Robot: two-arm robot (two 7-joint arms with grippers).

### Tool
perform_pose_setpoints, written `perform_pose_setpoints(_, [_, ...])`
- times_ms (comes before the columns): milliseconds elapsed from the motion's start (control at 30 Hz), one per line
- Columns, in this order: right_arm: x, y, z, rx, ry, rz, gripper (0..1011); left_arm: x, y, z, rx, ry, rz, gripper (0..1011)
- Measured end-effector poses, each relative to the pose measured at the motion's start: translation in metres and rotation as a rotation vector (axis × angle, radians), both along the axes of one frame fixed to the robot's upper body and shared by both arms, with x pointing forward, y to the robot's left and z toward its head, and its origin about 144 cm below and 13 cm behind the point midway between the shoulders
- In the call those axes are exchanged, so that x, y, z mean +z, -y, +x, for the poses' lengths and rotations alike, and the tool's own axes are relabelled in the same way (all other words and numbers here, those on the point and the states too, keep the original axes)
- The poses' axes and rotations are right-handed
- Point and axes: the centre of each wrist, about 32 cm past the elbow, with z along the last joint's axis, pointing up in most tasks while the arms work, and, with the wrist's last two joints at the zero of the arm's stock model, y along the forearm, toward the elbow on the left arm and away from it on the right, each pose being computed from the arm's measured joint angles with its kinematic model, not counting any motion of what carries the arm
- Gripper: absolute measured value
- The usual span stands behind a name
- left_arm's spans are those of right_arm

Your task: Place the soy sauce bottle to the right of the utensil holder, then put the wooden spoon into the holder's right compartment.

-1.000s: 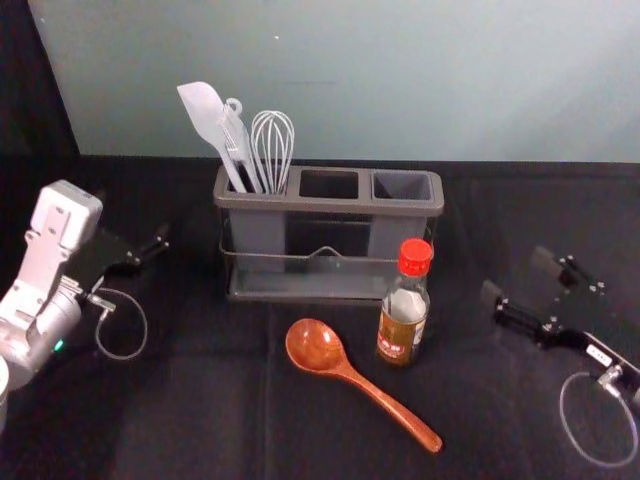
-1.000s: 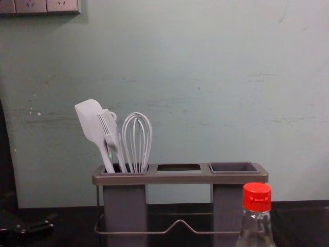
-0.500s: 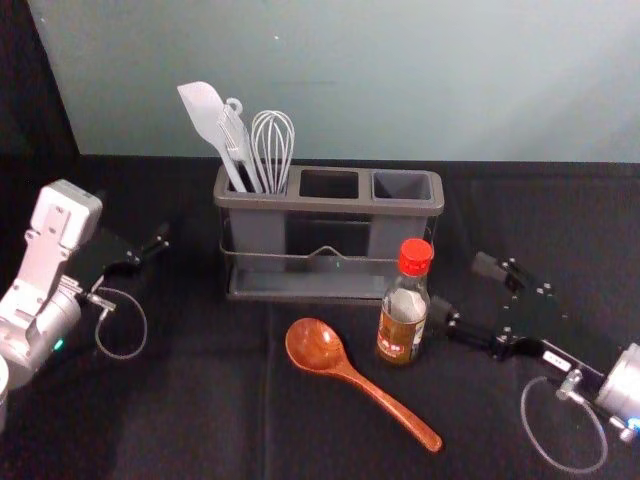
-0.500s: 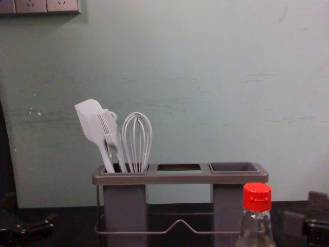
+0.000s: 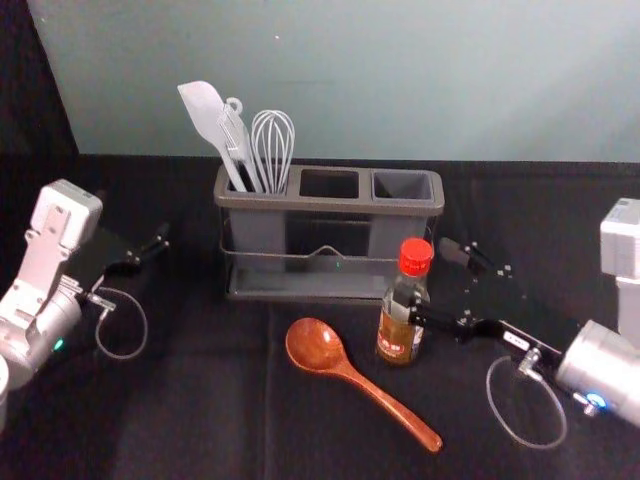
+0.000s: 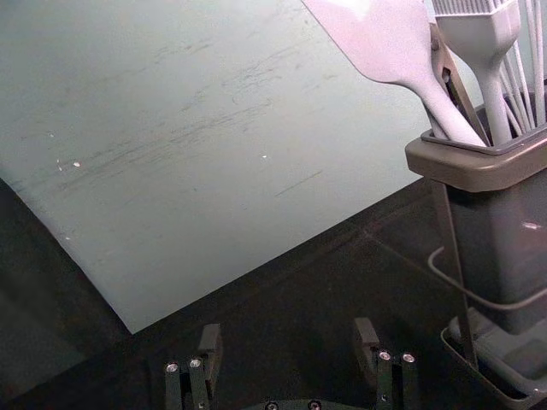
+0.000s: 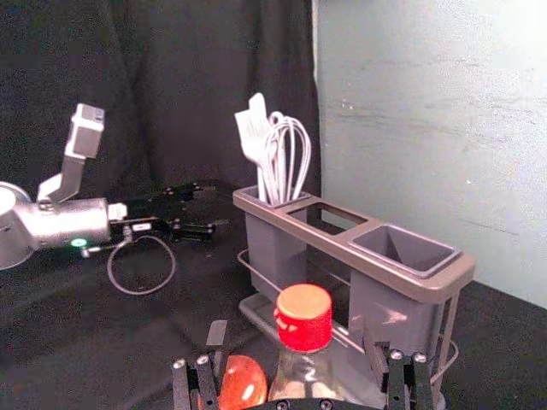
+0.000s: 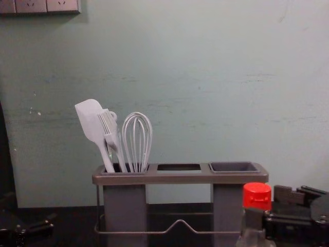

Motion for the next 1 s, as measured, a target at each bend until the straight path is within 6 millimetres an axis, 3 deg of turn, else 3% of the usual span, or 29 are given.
perform_pose_setpoints(433, [-0.002, -0.019, 0.02, -0.029, 0.002, -0.009, 1004, 0.0, 0.0, 0.0, 0.0, 0.0, 0.0, 1005])
perform_pose_setpoints(1000, [-0.003, -0.025, 0.03, -0.048, -0.003, 0.001, 1004, 0.0, 0.0, 0.0, 0.0, 0.0, 0.0, 1005])
